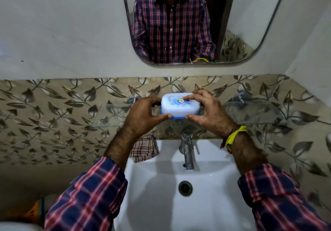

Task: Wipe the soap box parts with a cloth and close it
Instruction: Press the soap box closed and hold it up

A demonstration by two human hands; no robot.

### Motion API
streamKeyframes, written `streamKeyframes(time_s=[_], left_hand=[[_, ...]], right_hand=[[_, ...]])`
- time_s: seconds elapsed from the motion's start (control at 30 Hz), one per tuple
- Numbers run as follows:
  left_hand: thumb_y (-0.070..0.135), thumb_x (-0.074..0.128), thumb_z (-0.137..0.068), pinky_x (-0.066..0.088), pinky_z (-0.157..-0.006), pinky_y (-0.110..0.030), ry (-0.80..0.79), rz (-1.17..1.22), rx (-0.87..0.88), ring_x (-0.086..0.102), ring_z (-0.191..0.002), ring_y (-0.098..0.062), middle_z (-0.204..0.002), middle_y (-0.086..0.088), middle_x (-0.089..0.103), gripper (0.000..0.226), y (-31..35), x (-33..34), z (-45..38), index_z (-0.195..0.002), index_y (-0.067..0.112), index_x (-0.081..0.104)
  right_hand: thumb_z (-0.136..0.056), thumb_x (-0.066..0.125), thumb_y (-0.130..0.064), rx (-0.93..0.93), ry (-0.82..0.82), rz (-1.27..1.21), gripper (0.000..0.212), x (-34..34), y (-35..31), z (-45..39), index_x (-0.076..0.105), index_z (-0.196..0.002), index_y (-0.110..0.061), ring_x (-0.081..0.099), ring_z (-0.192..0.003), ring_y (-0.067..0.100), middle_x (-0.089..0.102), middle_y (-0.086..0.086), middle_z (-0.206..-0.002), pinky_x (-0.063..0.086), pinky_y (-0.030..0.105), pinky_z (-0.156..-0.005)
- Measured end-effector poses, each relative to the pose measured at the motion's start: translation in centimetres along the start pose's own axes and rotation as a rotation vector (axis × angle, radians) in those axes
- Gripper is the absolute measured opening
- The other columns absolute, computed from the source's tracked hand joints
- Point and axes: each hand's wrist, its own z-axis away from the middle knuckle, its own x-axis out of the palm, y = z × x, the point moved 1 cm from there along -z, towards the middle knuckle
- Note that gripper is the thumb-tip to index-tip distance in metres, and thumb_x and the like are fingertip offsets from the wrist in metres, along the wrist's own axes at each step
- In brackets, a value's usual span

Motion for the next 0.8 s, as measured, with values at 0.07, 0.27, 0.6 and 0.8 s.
streamKeyframes(time_s=[0.07,0.27,0.6,0.8], left_hand=[[0.042,0.092,-0.07,0.053,-0.097,-0.029,-0.018,-0.013,-0.018,0.065,-0.105,-0.007,-0.121,0.002,0.075,0.065,-0.2,0.2,-0.1,-0.127,0.018,0.071],[0.037,0.089,-0.077,0.055,-0.1,-0.038,-0.072,0.005,-0.078,0.067,-0.112,-0.013,-0.125,-0.001,0.074,0.062,0.0,0.6,0.1,-0.132,0.017,0.068],[0.032,0.087,-0.08,0.054,-0.103,-0.042,-0.074,-0.001,-0.128,0.067,-0.116,-0.014,-0.126,-0.002,0.073,0.06,0.6,0.7,0.8,-0.133,0.015,0.066],[0.03,0.086,-0.082,0.051,-0.106,-0.042,-0.078,-0.038,-0.195,0.065,-0.119,-0.02,-0.129,-0.009,0.071,0.069,1.2,0.7,1.3,-0.141,0.008,0.058]], right_hand=[[-0.067,0.087,-0.005,0.001,0.013,-0.004,0.058,0.5,0.4,0.0,0.068,-0.121,-0.012,0.055,-0.12,0.025,0.058,0.013,-0.126,0.038,0.017,-0.101],[-0.071,0.085,-0.002,0.025,0.029,-0.055,0.057,1.4,1.4,0.3,0.063,-0.124,-0.01,0.052,-0.129,0.026,0.055,0.014,-0.137,0.04,0.018,-0.105],[-0.069,0.084,0.001,0.003,0.059,-0.075,0.061,1.4,1.5,0.8,0.062,-0.125,-0.007,0.046,-0.119,0.011,0.056,0.015,-0.134,0.036,0.005,-0.102],[-0.071,0.084,-0.002,0.031,0.063,-0.104,0.062,1.2,1.3,1.0,0.061,-0.128,-0.007,0.05,-0.128,0.023,0.054,0.014,-0.136,0.045,0.027,-0.11]])
